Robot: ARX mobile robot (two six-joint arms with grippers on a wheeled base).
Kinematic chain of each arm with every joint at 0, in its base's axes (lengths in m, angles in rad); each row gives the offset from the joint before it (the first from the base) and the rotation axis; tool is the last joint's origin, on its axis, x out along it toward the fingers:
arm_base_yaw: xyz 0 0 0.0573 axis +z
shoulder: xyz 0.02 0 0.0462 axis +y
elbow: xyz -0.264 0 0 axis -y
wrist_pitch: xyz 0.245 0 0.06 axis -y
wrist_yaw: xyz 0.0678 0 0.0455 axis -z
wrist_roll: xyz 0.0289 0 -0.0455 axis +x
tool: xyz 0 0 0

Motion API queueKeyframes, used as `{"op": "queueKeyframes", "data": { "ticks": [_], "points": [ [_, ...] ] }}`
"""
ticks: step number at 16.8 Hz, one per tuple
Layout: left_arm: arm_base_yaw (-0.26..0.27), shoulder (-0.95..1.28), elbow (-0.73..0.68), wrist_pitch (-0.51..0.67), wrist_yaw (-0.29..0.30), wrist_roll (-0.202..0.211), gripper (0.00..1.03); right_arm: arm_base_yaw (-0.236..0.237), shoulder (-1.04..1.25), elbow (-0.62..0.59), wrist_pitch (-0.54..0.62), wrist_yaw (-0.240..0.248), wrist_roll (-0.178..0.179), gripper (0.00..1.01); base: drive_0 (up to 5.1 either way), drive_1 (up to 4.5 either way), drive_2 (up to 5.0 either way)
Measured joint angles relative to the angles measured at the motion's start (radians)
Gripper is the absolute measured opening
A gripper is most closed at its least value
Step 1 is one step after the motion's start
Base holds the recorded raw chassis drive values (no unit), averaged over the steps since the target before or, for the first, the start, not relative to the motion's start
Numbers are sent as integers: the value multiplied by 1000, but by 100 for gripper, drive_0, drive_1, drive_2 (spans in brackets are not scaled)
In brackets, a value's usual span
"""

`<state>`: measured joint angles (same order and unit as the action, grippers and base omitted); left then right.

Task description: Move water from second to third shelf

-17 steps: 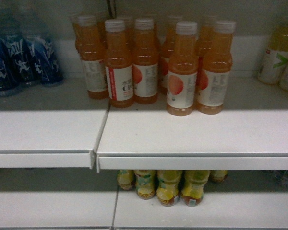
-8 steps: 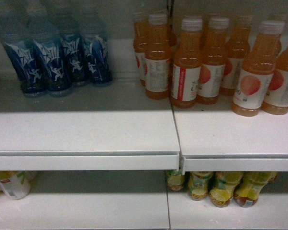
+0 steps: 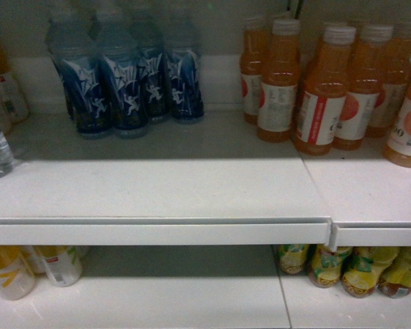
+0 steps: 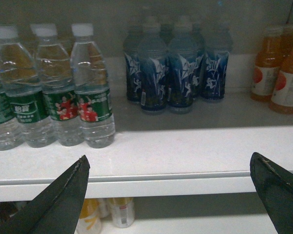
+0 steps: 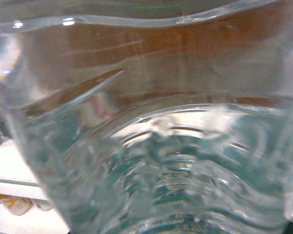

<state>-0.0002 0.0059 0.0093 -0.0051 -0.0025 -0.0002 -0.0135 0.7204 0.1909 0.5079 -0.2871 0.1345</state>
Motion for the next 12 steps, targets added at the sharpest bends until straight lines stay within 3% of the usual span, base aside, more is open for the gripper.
{"op": "queueKeyframes", "data": {
  "ticks": [12],
  "points": [
    [0, 0, 0, 0, 2, 0, 98, 0, 5, 0, -1, -1, 0, 42, -502, 239, 239]
  ]
}}
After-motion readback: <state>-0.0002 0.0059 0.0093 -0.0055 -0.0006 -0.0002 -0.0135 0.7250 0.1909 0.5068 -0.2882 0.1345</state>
